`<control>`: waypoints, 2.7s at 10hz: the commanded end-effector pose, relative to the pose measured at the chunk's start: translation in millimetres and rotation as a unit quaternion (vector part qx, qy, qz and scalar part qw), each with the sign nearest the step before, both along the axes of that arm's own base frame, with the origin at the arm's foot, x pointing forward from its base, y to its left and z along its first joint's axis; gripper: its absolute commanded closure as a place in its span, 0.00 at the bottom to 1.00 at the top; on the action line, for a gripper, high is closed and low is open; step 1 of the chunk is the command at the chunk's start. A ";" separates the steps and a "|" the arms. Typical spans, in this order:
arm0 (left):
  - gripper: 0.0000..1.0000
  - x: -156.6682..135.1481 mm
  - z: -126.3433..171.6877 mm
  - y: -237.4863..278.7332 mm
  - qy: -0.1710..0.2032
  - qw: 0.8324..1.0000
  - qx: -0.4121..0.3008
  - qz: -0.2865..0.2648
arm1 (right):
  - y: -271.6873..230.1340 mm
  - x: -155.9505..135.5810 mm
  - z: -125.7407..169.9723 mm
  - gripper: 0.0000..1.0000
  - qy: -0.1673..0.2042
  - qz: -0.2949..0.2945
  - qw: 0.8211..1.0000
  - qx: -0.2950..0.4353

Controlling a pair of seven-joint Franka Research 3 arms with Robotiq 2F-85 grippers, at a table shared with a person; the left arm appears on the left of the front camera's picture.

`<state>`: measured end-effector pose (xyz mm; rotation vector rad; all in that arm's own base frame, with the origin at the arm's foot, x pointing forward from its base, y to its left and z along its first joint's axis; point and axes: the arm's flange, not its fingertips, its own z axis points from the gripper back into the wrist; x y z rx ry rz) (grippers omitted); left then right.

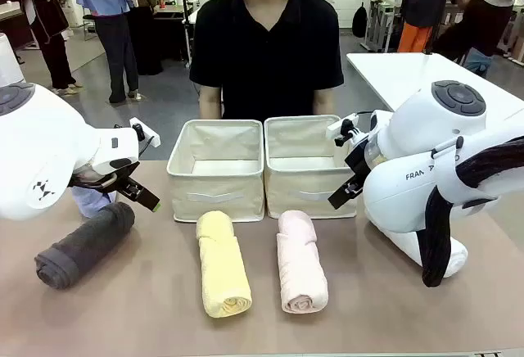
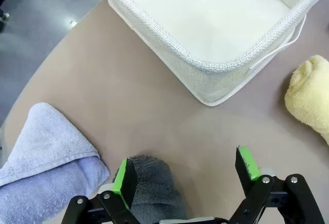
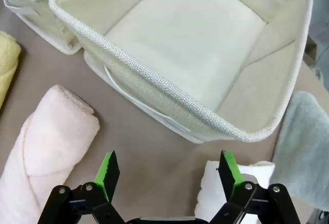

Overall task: Sort the towels based on their folding style.
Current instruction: Pick up one triangle-folded towel and place it in the left Fabric basket.

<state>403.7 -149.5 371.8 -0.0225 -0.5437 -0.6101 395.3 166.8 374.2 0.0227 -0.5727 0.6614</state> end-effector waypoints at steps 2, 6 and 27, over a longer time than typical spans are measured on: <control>0.00 0.0 0.0 -0.1 0.000 1.000 0.000 0.000 | 0.0 0.0 0.0 0.00 0.000 0.000 1.000 0.000; 0.00 0.0 0.0 -0.1 0.000 1.000 0.000 0.000 | 0.0 0.0 0.0 0.00 0.000 0.000 1.000 0.000; 0.00 -0.9 282.3 -24.8 0.023 0.996 0.057 -0.070 | 12.7 -50.5 294.0 0.00 -0.042 -0.035 0.999 0.001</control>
